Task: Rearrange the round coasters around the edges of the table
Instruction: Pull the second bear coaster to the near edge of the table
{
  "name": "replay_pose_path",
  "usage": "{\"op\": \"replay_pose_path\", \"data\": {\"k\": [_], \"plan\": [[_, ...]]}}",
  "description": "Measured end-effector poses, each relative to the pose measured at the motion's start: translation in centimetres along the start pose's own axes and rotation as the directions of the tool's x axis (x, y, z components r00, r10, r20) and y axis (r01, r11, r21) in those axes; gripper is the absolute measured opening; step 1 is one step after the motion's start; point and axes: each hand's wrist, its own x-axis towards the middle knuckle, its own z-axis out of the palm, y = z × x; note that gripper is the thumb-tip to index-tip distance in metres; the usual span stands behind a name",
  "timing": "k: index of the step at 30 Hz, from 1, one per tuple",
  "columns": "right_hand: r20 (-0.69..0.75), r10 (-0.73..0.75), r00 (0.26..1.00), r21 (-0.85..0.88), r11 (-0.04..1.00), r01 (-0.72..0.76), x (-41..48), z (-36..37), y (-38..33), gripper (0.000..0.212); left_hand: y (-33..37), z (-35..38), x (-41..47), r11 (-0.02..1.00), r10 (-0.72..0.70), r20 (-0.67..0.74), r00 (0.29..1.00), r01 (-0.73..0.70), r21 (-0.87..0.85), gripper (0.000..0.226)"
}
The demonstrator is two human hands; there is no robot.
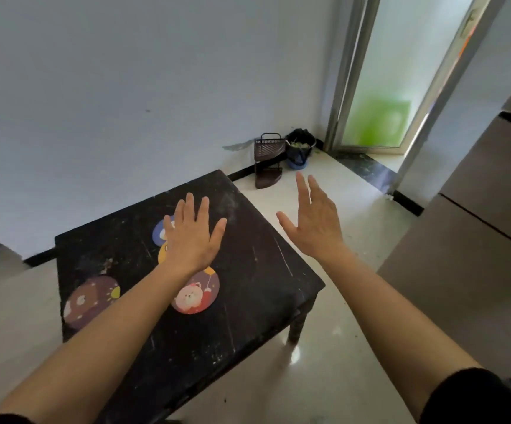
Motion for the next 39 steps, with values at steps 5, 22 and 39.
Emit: {"op": "replay_pose_path", "data": {"k": [5,22,39], "plan": [[0.131,-0.195,0.972,0.124,0.976,0.179,3.9,3.3,-2.2,0.084,-2.8,1.6,-1.4,0.968,-0.249,0.071,0.966,0.248,0.02,0.067],[0.586,-0.146,0.797,0.283,0.959,-0.032,1.6,23.8,-10.1,0.087,-13.7,16.6,-2.5,0.568,-0.524,0.555,0.646,0.75,-0.338,0.068],[0.793,0.172,0.584,0.305,0.718,-0.625,-3.3,29.1,-10.9,0.014,-15.5,22.2,-5.5,-0.129,-0.587,0.706,0.396,0.815,-0.565,0.019]]}}
